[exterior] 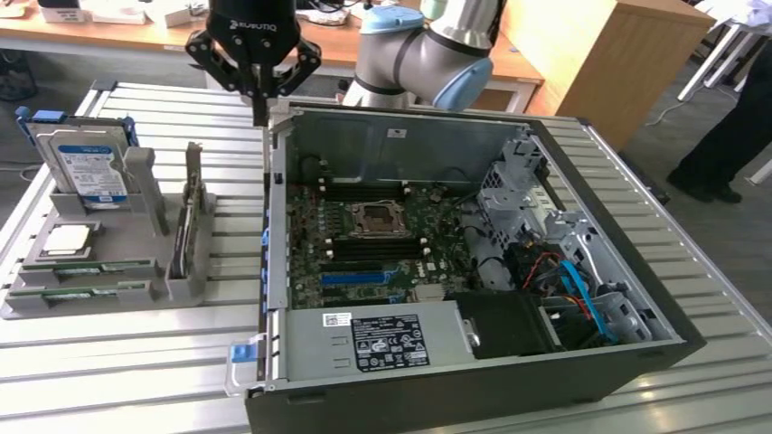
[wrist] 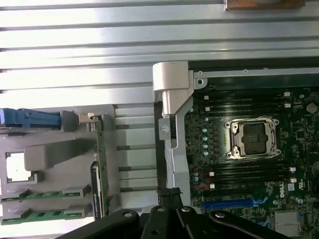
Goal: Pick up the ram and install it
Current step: 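Reach for the ram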
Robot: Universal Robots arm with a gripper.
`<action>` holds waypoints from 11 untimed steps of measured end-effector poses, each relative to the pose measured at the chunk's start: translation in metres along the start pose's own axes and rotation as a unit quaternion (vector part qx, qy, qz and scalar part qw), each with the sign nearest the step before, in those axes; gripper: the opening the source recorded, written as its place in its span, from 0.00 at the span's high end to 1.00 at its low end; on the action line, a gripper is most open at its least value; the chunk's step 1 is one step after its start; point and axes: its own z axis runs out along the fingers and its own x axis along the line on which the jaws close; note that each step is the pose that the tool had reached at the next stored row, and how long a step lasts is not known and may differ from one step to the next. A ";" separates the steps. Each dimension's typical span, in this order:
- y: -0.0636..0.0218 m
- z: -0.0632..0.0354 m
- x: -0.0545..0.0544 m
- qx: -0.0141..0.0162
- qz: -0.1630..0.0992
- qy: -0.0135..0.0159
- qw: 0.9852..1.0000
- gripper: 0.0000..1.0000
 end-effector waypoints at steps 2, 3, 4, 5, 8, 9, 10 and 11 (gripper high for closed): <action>0.0007 0.0000 0.004 0.000 0.000 0.000 1.000 0.89; 0.0011 0.0001 0.006 0.000 0.000 0.000 1.000 0.89; 0.0015 0.0001 0.009 0.000 0.000 0.000 1.000 0.89; 0.0019 0.0001 0.011 0.000 0.000 0.000 1.000 0.89; 0.0026 0.0002 0.017 0.000 0.000 0.000 1.000 0.89; 0.0028 0.0002 0.019 0.000 0.000 0.000 1.000 0.89; 0.0029 0.0002 0.021 0.000 0.000 0.000 1.000 0.89; 0.0030 0.0002 0.024 0.000 0.000 0.000 1.000 0.89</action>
